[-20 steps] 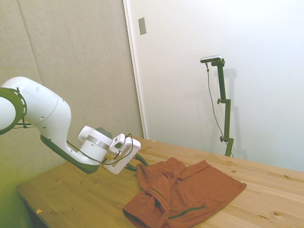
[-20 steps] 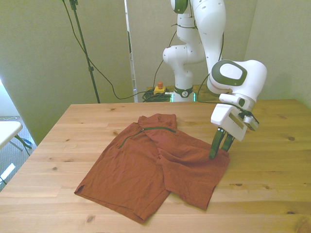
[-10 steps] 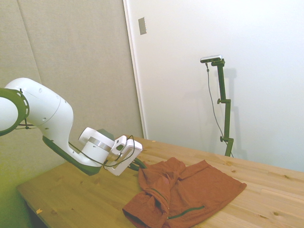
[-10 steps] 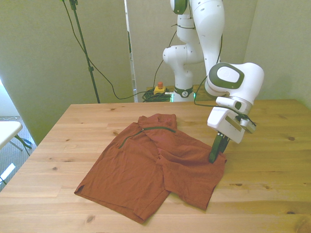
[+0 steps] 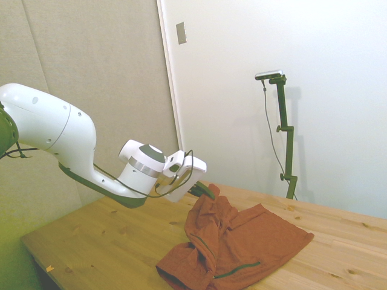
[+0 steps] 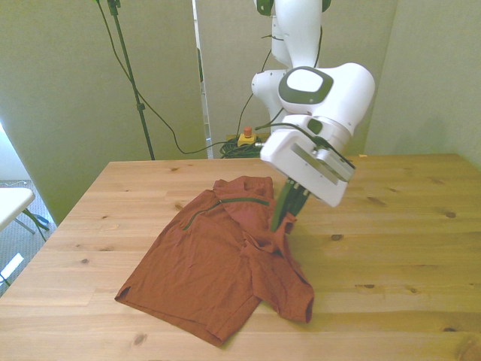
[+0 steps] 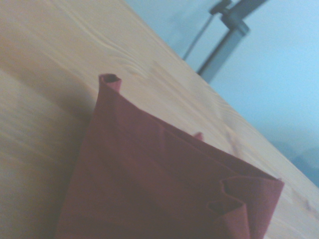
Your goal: Fold the shorts
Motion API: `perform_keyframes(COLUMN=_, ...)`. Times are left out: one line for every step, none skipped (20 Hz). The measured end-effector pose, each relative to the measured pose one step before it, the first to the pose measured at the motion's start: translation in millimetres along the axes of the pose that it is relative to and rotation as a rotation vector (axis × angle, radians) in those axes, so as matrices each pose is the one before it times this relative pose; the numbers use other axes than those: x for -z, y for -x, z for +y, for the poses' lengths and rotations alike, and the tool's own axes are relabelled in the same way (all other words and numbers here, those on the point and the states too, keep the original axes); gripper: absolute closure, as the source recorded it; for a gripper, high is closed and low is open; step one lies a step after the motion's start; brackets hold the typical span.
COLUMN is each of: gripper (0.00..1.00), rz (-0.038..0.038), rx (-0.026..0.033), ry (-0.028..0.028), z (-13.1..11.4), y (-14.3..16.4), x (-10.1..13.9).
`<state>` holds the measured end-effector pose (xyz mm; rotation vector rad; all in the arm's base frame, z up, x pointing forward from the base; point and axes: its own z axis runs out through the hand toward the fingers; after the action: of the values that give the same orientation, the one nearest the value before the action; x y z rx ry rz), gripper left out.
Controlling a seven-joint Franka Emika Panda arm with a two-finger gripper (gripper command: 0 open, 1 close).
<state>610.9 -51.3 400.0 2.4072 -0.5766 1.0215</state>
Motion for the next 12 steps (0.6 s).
perform_keyframes(gripper=1.00, rz=0.00147, rx=-0.01085, ry=0.00813, z=11.07, y=-7.58, x=-4.48)
perform_keyframes(gripper=1.00, rz=0.00352, rx=-0.00983, ry=0.00964, z=10.62, y=-6.64, x=-4.42)
perform_keyframes(gripper=1.00, rz=0.00312, rx=-0.00684, ry=0.01176, z=8.97, y=-5.59, x=-3.92)
perform_keyframes(gripper=1.00, rz=0.00323, rx=-0.00727, ry=0.01106, z=8.43, y=-5.29, x=-3.75)
perform_keyframes(gripper=1.00, rz=0.00156, rx=-0.00931, ry=0.00954, z=7.22, y=-4.79, x=-3.60)
perform_keyframes(gripper=1.00, rz=-0.00083, rx=-0.01170, ry=0.00992, z=7.85, y=-5.40, x=-4.37)
perform_keyframes(gripper=1.00, rz=-0.00127, rx=-0.01108, ry=0.00783, z=7.28, y=-5.62, x=-4.64)
perform_keyframes(gripper=1.00, rz=0.00050, rx=-0.00653, ry=0.00724, z=6.97, y=-5.99, x=-4.81)
perform_keyframes(gripper=1.00, rz=0.00129, rx=-0.00774, ry=0.00692, z=7.19, y=-5.45, x=-5.19)
perform_keyframes(gripper=1.00, rz=-0.00012, rx=-0.01037, ry=0.00689, z=6.50, y=-5.10, x=-5.21)
perform_keyframes(gripper=1.00, rz=0.00204, rx=-0.01072, ry=0.00975, z=6.24, y=-4.91, x=-5.19)
perform_keyframes(gripper=1.00, rz=0.00081, rx=-0.00956, ry=0.00926, z=5.64, y=-4.01, x=-5.59)
